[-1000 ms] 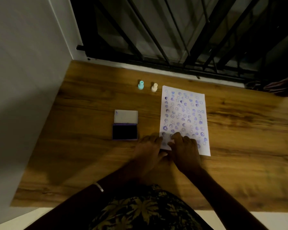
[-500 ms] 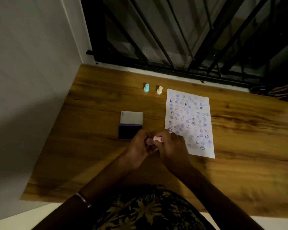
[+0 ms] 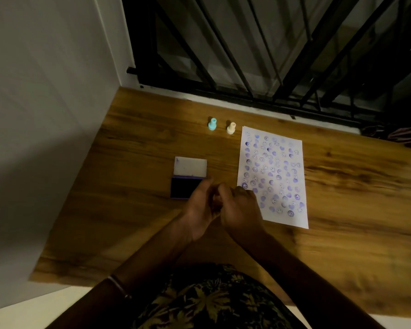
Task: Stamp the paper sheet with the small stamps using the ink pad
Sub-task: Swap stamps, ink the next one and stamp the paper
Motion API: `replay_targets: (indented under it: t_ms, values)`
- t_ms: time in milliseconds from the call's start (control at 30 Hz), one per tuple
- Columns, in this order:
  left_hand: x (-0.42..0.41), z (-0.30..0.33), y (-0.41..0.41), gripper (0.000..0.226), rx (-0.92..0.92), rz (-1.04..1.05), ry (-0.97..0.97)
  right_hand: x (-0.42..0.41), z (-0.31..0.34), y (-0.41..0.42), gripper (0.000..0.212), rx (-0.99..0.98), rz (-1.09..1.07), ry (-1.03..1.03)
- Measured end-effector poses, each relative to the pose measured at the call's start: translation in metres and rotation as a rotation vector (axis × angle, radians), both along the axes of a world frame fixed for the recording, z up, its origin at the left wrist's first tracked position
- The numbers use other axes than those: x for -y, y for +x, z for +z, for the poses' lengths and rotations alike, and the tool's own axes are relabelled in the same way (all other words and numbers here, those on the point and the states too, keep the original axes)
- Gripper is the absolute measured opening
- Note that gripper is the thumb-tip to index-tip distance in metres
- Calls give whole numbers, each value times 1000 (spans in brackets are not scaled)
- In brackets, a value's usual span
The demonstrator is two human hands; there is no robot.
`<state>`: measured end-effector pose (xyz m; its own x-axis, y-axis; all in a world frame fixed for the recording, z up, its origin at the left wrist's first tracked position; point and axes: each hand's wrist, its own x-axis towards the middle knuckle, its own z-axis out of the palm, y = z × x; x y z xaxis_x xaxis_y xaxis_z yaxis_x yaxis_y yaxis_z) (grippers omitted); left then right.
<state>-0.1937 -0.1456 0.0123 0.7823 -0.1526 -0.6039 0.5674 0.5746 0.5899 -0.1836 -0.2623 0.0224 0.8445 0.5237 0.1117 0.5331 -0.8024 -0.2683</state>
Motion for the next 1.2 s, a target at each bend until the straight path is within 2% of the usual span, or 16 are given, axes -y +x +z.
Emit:
replay_targets:
  t_ms: [233,367,500,600,767,933,1100,1200]
  values:
    - [-3,8,19,40,40,-42,203,-3,8,28,41,-58,29,-45]
    - [-11,9,35,27,130,-56,429,-4,11,52,31,-34,55,3]
    - [-32,-3,55,22,307,27,825,-3,18,90,17,12,36,-25]
    - [-52,-10,86,16,368,55,955,-2,20,120,10,-26,19,-30]
    - [-69,-18,139,26,422,9,1038,-14,15,169,23,53,0,-208]
    - [-71,-26,174,37,492,-49,1187,-28,7,202,21,107,-29,-258]
    - [-68,-34,198,52,554,-211,1341,-38,2,228,20,98,-48,-360]
    - [-65,-39,206,53,595,-183,1412,-42,-2,237,23,81,-33,-402]
